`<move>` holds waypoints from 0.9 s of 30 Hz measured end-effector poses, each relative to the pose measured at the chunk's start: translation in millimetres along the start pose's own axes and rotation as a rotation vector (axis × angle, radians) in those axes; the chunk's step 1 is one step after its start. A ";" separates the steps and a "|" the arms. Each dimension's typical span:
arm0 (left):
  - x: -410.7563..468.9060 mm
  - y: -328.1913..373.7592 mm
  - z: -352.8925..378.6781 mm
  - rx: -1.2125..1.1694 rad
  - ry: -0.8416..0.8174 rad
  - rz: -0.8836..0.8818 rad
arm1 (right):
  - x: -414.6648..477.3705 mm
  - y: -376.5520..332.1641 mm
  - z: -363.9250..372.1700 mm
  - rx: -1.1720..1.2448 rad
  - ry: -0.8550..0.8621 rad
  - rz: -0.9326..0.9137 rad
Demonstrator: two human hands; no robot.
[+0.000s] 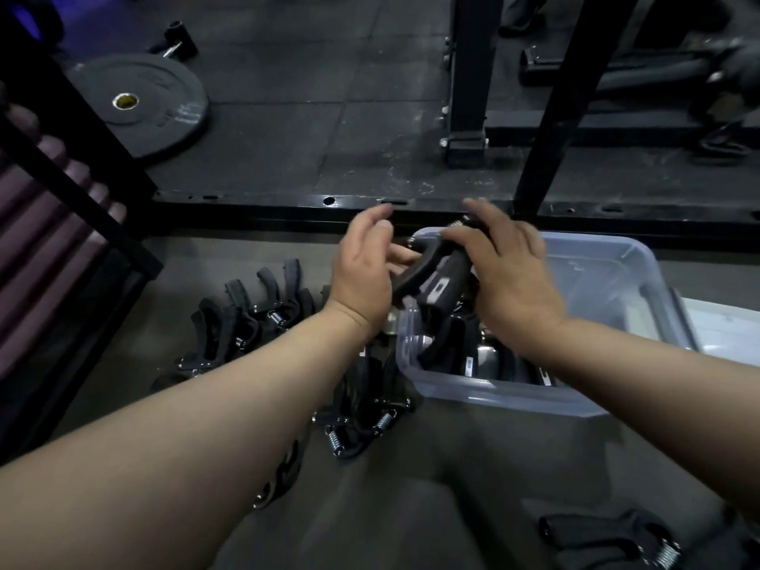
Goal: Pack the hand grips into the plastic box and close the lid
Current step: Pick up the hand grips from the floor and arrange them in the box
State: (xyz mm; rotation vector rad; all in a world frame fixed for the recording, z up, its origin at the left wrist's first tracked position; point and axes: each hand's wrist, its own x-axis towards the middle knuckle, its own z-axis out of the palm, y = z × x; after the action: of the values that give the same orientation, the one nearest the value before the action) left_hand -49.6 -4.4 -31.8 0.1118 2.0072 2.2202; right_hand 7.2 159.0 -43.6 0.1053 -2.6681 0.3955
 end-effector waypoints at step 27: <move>-23.9 -61.8 11.2 1.178 -0.252 0.325 | -24.6 107.1 -23.0 1.052 -0.634 1.050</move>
State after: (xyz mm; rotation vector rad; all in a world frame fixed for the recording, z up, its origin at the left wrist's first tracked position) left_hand -20.7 8.8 -91.0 0.8121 2.9307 0.7454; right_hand 24.3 268.4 -62.2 -1.0296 -2.4696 2.3457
